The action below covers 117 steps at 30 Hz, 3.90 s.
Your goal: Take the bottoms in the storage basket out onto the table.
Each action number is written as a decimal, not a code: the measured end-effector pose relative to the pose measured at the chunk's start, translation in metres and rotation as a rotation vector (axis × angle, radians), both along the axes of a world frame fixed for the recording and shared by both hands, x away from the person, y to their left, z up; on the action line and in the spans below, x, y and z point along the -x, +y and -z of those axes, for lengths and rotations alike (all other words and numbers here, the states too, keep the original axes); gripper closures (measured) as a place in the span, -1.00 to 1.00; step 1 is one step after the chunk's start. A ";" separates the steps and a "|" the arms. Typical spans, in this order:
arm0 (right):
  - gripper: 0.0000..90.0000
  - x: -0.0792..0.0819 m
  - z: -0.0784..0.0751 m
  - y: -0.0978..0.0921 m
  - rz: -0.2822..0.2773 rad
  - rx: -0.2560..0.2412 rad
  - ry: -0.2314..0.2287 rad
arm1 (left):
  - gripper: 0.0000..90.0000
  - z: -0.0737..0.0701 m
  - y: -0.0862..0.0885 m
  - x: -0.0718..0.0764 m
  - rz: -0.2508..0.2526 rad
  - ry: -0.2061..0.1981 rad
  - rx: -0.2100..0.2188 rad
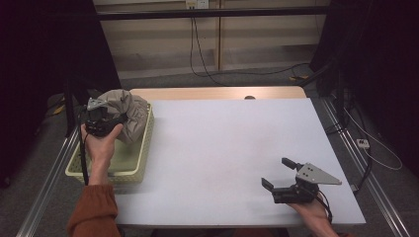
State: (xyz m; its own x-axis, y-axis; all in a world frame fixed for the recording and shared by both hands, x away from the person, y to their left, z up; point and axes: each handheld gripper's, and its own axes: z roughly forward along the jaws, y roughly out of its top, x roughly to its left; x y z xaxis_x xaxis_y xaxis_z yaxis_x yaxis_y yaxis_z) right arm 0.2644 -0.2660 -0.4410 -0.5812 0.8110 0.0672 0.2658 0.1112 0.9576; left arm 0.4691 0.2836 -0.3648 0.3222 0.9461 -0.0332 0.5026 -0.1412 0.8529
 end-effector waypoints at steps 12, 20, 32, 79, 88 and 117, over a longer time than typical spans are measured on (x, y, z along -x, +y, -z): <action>-1.00 0.000 0.000 0.000 -0.001 0.000 -0.001 | 0.36 -0.006 0.002 0.006 -0.018 -0.076 0.046; -1.00 0.000 0.000 0.000 0.001 -0.001 -0.001 | 0.36 -0.011 0.002 0.010 -0.019 -0.134 0.072; -1.00 0.000 0.000 0.000 0.001 -0.004 -0.001 | 0.36 -0.019 0.001 0.019 -0.006 -0.222 0.092; -1.00 0.000 0.000 0.000 -0.003 -0.006 -0.003 | 0.36 -0.059 -0.020 0.045 0.007 -0.423 0.157; -1.00 0.000 0.000 0.000 -0.004 -0.006 -0.002 | 0.36 -0.066 -0.026 0.048 0.028 -0.420 0.159; -1.00 -0.001 0.000 0.000 -0.006 -0.006 -0.002 | 0.37 -0.081 -0.058 0.057 0.137 -0.424 0.166</action>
State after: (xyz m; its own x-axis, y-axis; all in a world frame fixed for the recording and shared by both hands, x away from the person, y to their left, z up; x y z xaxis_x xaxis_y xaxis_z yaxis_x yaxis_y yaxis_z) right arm 0.2649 -0.2658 -0.4411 -0.5865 0.8068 0.0712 0.2630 0.1066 0.9589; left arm 0.4123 0.2253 -0.2837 0.4614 0.8870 -0.0192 0.0916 -0.0261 0.9955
